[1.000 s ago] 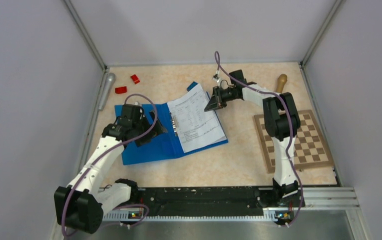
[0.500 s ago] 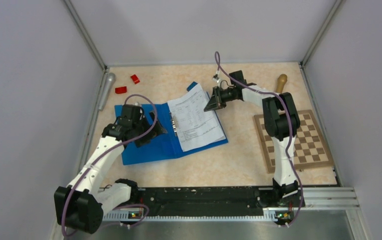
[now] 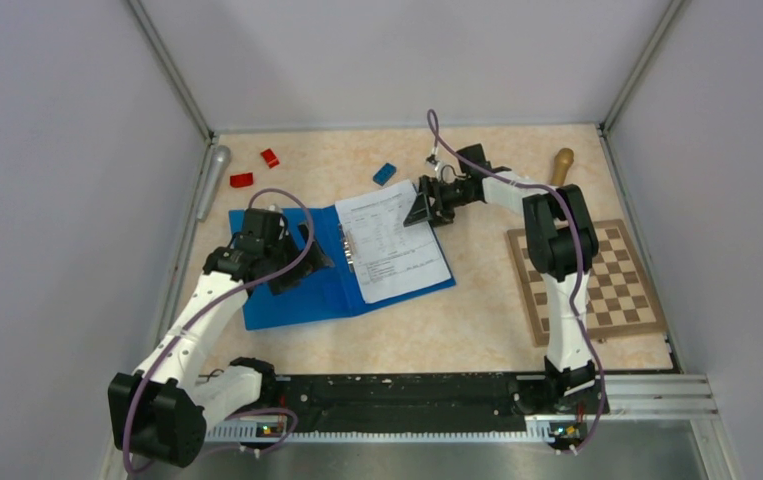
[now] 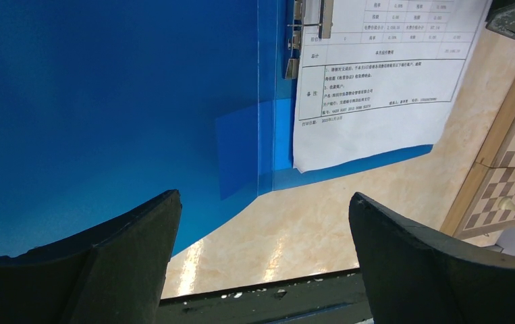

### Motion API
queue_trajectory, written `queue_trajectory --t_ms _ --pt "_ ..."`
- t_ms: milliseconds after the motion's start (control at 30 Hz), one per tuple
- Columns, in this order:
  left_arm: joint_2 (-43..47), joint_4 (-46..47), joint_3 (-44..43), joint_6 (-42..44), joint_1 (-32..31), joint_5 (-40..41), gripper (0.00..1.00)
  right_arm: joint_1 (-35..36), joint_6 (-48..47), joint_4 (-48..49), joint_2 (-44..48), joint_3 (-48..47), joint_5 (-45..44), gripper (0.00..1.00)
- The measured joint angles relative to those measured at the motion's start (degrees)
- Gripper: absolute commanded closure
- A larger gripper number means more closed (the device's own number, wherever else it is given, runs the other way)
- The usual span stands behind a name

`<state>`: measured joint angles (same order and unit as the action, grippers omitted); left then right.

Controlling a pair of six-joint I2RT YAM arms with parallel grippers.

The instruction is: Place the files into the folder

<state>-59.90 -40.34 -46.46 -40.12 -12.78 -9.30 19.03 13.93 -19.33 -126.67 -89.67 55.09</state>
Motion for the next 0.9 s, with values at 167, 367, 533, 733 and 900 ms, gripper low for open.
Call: queue_trajectory --t_ms 167,367,533,733,900 --pt "0.00 -1.53 -2.21 -0.24 0.02 0.81 0.01 -0.02 -0.42 -3.04 0.59 -0.02 -5.31 0.05" --pt "-0.07 -3.54 -9.03 0.02 1.84 2.36 0.01 -0.44 0.22 -7.50 4.83 -0.04 -16.72 0.01" --pt "-1.07 -3.82 -13.33 0.07 5.38 2.45 0.01 -1.20 0.20 -9.01 7.74 -0.04 -23.37 0.01" --pt "-1.40 -5.33 -13.88 0.55 10.34 1.42 0.01 -1.31 0.74 -8.13 8.68 1.05 -27.56 0.01" --pt "-0.96 -6.69 -13.62 1.49 16.26 0.09 0.01 -1.55 1.51 -7.89 8.33 1.79 -27.54 0.01"
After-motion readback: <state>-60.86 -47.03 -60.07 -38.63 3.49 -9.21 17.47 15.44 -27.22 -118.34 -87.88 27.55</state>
